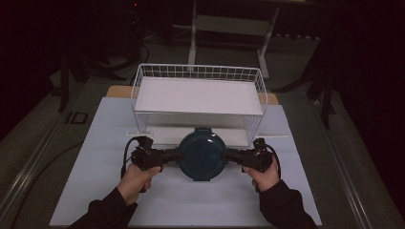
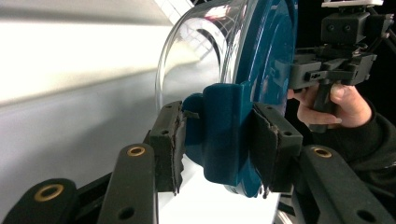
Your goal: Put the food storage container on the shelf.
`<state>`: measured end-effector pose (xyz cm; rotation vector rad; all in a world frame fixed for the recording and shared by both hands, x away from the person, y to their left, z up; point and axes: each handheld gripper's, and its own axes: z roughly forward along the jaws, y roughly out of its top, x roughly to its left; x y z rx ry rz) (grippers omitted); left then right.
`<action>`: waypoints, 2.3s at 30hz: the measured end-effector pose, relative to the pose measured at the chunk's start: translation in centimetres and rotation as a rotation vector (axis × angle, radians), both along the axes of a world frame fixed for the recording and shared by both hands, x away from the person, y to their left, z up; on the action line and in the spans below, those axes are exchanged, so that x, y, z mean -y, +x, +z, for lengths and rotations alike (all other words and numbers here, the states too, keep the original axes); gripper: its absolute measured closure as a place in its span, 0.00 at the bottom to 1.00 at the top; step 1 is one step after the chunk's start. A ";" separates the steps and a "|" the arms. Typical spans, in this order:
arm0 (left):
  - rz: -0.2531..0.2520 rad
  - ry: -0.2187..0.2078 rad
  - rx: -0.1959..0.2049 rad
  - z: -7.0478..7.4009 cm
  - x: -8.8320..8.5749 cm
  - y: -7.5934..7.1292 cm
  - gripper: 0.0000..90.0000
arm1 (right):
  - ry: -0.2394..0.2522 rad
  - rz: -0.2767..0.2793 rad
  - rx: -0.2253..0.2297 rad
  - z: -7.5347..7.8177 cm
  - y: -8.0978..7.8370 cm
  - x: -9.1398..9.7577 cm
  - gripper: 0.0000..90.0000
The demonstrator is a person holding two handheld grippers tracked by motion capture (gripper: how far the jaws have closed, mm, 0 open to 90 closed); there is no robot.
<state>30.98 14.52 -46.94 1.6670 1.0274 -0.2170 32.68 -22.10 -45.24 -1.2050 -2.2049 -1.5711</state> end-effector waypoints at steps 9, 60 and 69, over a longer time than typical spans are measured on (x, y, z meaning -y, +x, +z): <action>0.037 0.033 0.057 -0.5 0.3 2.6 0.63 | 0.001 -0.019 0.011 -1.4 2.8 0.0 0.63; 0.224 0.082 0.106 -4.5 1.6 8.5 0.46 | -0.078 -0.210 0.103 -4.8 7.6 -0.9 0.56; 0.163 0.089 0.134 -4.2 1.6 7.8 0.27 | -0.070 -0.243 0.107 -4.9 7.3 -1.1 0.52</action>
